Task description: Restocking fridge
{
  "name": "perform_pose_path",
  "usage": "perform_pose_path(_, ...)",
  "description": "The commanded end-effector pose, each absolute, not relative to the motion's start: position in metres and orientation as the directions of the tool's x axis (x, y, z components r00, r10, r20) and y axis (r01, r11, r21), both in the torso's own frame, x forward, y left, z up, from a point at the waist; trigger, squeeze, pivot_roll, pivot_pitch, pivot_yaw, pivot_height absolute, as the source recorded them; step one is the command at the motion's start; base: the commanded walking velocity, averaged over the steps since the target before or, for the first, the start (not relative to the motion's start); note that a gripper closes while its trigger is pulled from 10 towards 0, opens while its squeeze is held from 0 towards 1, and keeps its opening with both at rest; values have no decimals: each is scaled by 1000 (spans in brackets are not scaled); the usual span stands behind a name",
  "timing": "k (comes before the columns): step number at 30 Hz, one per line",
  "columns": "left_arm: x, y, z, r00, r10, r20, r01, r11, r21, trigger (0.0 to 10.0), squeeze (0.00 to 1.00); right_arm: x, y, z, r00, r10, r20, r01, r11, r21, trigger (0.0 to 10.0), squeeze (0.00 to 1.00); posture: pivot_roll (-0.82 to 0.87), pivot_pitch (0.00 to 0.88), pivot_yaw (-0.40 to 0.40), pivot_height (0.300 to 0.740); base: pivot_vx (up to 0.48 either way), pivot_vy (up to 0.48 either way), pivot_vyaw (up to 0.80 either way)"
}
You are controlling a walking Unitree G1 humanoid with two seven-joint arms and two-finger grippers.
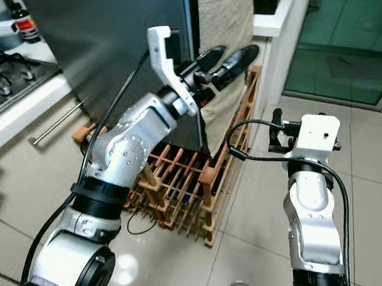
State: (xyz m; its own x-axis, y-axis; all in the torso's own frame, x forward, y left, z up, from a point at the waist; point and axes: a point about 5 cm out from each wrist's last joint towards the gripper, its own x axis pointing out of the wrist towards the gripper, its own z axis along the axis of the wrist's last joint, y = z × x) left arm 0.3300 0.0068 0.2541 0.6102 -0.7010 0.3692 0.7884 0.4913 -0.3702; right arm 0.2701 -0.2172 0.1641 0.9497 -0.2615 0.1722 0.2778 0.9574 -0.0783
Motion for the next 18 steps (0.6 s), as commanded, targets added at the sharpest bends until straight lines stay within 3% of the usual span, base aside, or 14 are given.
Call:
perform_pose_path(1, 336, 39, 246, 734, -585, 345, 679, 630, -376, 10000, 0, 270, -215, 170, 945, -251, 211, 273, 959, -81, 10000, 212, -198, 1, 95, 740, 0, 0, 0)
perform_pose_path(4, 338, 92, 226, 882, -378, 282, 463, 808, -365, 10000, 0, 269, -217, 169, 944, -242, 224, 266, 961, -81, 10000, 208, -189, 0, 88, 740, 0, 0, 0)
perform_pose_path(8, 338, 122, 210, 946, -232, 229, 304, 880, -366, 10000, 0, 272, -218, 170, 947, -235, 218, 255, 965, -66, 10000, 212, -183, 0, 59, 740, 0, -240, 0)
perform_pose_path(10, 339, 127, 206, 961, -168, 222, 243, 895, -375, 10000, 0, 277, -216, 170, 955, -213, 208, 231, 971, -67, 10000, 200, -179, 0, 42, 740, 0, -480, 0)
perform_pose_path(18, 340, 114, 205, 971, -131, 202, 200, 906, -374, 10000, 0, 286, -214, 172, 960, -181, 211, 203, 975, -87, 10000, 220, -170, 0, 24, 740, 0, -469, 0)
